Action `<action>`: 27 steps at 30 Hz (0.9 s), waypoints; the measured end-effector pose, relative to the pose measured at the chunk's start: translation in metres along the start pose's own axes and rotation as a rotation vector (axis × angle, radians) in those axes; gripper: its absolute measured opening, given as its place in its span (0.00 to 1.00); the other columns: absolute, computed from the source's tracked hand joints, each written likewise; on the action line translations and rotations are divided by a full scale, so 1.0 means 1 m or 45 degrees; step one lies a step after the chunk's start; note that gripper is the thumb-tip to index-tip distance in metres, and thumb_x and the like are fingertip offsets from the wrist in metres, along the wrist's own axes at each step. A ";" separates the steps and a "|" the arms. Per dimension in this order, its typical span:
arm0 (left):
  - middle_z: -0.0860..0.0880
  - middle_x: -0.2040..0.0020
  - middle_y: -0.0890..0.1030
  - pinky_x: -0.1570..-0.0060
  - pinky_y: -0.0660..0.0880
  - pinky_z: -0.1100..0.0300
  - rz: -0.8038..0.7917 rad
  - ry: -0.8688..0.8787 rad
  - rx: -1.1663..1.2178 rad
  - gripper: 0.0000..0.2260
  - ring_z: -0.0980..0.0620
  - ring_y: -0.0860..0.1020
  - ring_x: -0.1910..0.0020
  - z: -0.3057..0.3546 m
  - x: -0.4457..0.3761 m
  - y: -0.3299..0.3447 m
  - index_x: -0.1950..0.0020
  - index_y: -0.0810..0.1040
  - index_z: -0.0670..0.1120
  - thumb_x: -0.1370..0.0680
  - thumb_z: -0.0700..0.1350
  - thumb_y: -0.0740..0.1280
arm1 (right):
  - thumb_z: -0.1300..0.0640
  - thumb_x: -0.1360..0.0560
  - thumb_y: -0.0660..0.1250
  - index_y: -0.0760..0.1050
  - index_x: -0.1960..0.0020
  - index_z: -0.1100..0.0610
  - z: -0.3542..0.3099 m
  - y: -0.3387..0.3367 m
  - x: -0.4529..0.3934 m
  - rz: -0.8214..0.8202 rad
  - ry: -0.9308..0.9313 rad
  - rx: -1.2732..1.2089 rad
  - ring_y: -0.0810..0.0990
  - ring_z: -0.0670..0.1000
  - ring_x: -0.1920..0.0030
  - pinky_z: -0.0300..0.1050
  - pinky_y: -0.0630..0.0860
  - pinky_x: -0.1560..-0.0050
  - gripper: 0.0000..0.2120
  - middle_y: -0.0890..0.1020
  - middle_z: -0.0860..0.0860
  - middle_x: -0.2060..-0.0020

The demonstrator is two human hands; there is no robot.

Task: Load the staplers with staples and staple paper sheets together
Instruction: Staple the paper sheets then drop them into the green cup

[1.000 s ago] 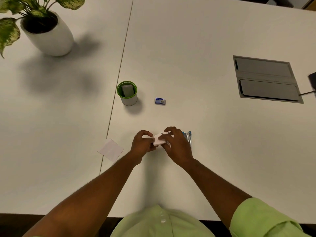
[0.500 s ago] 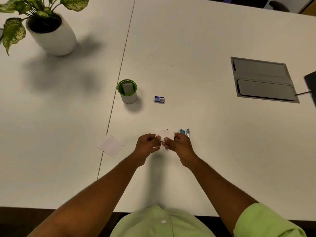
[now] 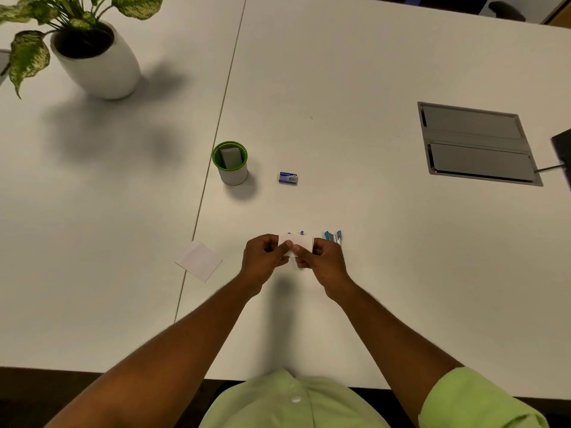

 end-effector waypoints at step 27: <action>0.39 0.56 0.84 0.50 0.83 0.50 0.029 -0.031 0.064 0.07 0.43 0.83 0.56 -0.002 0.007 0.003 0.56 0.82 0.40 0.20 0.40 0.69 | 0.59 0.20 0.67 0.79 0.40 0.65 0.003 0.003 -0.005 -0.018 0.039 0.121 0.84 0.51 0.61 0.48 0.84 0.53 0.12 0.85 0.56 0.54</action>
Point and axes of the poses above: each hand's wrist, its own x-axis away from the middle knuckle, its own y-axis out of the palm, z = x × y, the point moved 2 cm from there along -x, towards the middle knuckle
